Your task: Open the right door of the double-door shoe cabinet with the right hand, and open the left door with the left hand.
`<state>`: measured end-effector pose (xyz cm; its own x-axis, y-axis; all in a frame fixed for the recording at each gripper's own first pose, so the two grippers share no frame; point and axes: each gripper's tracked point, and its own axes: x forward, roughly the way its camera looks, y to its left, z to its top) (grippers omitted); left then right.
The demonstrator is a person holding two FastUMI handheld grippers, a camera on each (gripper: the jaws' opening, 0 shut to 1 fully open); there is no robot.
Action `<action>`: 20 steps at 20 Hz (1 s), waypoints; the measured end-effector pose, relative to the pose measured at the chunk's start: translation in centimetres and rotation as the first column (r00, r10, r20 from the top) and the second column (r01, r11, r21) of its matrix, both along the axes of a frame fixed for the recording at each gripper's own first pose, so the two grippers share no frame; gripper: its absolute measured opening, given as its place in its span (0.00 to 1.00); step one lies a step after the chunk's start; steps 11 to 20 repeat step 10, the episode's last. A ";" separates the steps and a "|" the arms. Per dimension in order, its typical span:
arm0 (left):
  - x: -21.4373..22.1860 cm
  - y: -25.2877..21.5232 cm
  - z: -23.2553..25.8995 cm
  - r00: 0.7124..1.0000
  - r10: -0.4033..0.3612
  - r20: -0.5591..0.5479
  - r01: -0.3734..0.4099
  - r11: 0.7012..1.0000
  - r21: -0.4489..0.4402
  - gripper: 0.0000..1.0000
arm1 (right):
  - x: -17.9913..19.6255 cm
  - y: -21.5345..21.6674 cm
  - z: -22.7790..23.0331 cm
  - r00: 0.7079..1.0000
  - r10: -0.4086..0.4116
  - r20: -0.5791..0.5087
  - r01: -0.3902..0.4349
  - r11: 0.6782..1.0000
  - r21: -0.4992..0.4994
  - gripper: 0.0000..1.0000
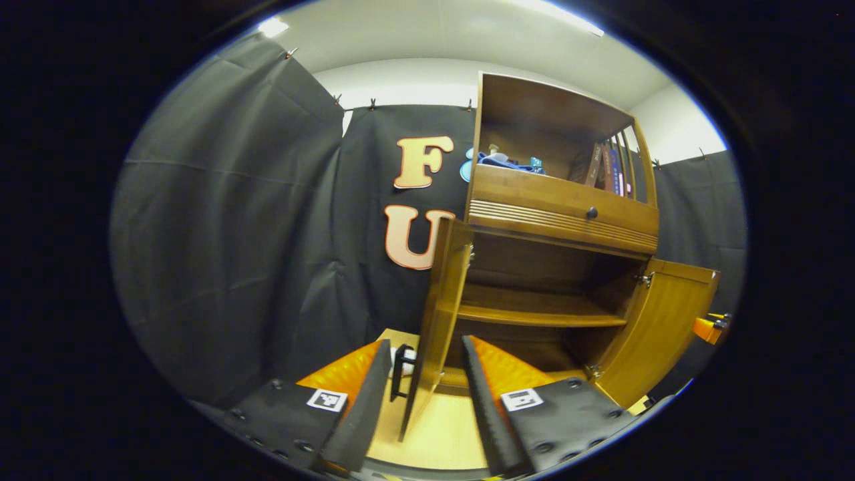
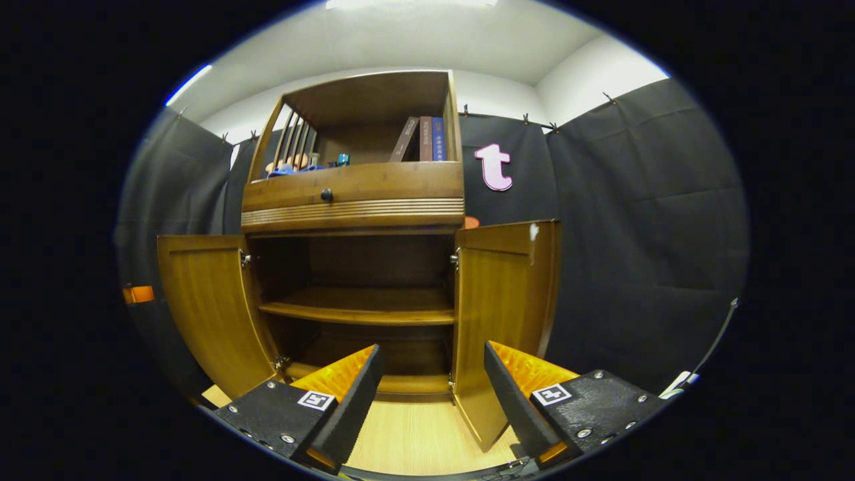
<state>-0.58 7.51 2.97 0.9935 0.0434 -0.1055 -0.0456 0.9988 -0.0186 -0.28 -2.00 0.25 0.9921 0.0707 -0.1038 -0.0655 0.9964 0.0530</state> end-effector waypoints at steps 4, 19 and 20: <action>0.3 -3.9 1.7 0.999 -0.020 0.038 0.020 1.000 -0.004 0.90 | -0.6 -3.9 1.5 0.999 -0.028 0.031 0.028 1.000 0.004 0.99; 0.0 -7.9 1.9 0.998 -0.028 0.050 0.028 1.000 -0.005 0.88 | -1.0 -5.9 2.3 0.999 0.001 0.053 0.002 0.999 -0.052 0.99; 0.0 -7.9 1.9 0.998 -0.028 0.050 0.028 1.000 -0.005 0.88 | -1.0 -5.9 2.3 0.999 0.001 0.053 0.002 0.999 -0.052 0.99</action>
